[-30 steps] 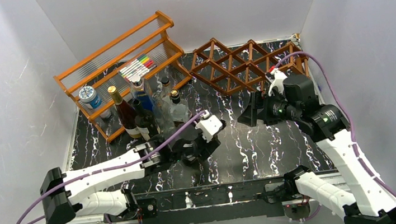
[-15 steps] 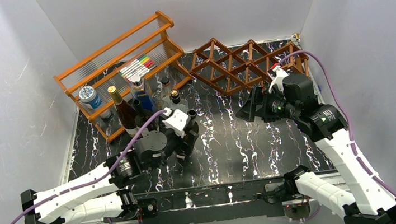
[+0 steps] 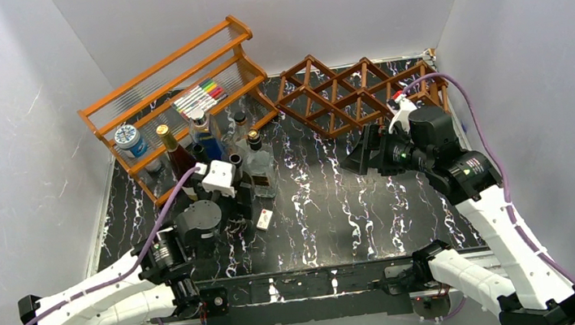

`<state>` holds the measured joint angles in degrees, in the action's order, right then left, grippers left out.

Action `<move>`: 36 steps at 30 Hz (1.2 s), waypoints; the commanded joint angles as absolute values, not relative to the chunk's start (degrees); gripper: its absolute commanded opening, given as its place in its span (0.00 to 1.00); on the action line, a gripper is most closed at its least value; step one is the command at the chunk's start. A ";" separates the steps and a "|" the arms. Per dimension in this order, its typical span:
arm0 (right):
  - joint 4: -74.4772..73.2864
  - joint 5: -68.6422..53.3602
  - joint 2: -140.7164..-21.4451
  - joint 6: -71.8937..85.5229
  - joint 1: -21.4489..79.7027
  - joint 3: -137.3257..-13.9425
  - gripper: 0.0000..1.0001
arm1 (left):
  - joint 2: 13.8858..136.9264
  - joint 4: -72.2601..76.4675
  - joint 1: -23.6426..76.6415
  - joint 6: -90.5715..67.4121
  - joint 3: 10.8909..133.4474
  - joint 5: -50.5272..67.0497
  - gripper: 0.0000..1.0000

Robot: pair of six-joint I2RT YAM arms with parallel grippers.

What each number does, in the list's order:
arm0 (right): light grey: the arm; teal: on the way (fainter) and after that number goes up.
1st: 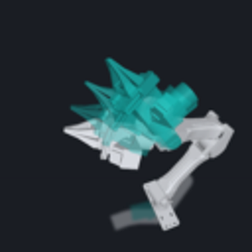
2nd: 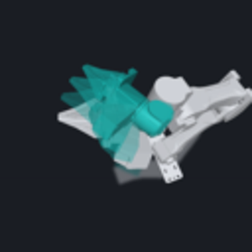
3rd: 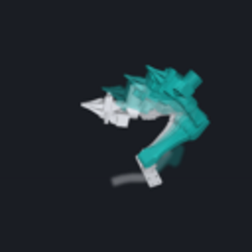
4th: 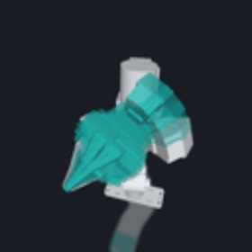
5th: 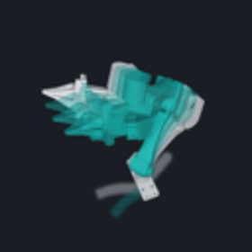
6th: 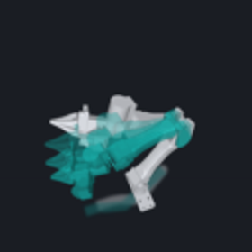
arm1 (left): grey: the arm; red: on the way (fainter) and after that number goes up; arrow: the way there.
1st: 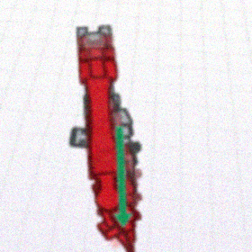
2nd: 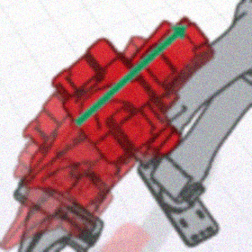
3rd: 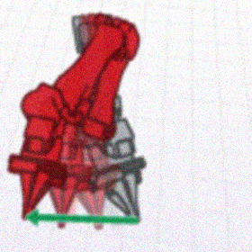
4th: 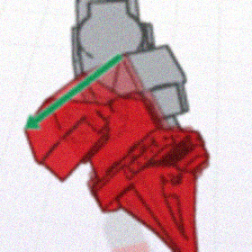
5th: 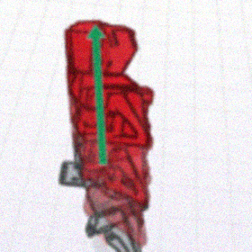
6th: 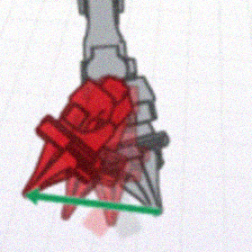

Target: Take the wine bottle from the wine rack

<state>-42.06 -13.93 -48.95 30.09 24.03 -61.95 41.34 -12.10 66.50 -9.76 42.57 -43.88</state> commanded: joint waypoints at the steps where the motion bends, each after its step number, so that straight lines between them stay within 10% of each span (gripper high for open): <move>1: -39.02 -14.89 -48.47 30.65 24.03 -61.04 0.98 | 38.74 -1.19 65.10 -11.24 40.35 -49.54 0.00; 28: -39.81 -12.92 -47.35 30.44 24.08 -60.01 0.98 | 41.99 10.46 55.08 -18.74 27.61 -42.15 0.00; 36: -39.99 -11.85 -47.36 29.81 24.03 -60.30 0.98 | 41.54 0.61 55.03 -17.68 31.36 -37.47 0.61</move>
<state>-42.15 -12.71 -47.64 30.22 24.03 -59.66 42.87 5.74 55.18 -17.78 28.05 -40.88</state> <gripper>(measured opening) 0.981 0.698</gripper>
